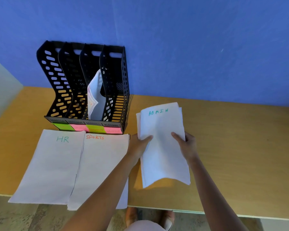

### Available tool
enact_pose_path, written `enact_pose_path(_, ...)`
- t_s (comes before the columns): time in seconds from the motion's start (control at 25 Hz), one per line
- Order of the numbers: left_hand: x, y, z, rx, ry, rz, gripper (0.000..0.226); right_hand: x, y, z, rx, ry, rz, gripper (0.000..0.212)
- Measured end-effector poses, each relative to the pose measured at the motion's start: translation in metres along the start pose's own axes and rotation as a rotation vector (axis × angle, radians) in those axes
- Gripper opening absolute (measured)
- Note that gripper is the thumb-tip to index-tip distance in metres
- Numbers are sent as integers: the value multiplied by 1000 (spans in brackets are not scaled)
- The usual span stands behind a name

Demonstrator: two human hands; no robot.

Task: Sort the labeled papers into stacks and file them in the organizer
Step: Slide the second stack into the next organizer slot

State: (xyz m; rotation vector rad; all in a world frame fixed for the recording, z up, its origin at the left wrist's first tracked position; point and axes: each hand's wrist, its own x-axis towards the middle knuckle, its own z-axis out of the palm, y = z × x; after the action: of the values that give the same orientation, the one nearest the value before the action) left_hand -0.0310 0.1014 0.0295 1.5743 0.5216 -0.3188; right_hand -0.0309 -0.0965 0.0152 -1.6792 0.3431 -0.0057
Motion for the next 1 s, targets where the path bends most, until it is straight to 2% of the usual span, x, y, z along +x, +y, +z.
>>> enact_pose_path(0.12, -7, 21, 4, -101, -10, 168, 7, -5, -21, -6, 114, -3, -165, 18)
enact_pose_path(0.2, -12, 31, 0, -130, -73, 288, 23, -9, -30, -7, 165, -31, -186, 18)
enact_pose_path(0.32, -11, 29, -10, -145, -87, 342, 22, -18, -30, -11, 182, -111, -209, 21)
enact_pose_path(0.44, -10, 24, -16, -142, -75, 327, 31, -25, -16, -15, 158, -157, -188, 31)
enact_pose_path(0.6, -11, 17, -16, -129, -89, 296, 45, -30, -4, -8, 171, -142, -89, 43)
enact_pose_path(0.72, -9, 11, -17, -169, -74, 284, 44, -29, -6, -4, 175, -150, -139, 48)
enact_pose_path(0.88, -7, 9, -18, -194, -76, 290, 57, -28, -6, -2, 178, -133, -182, 51)
enact_pose_path(1.0, -7, 5, -16, -141, -41, 221, 61, -31, 5, 2, 141, -118, -149, 50)
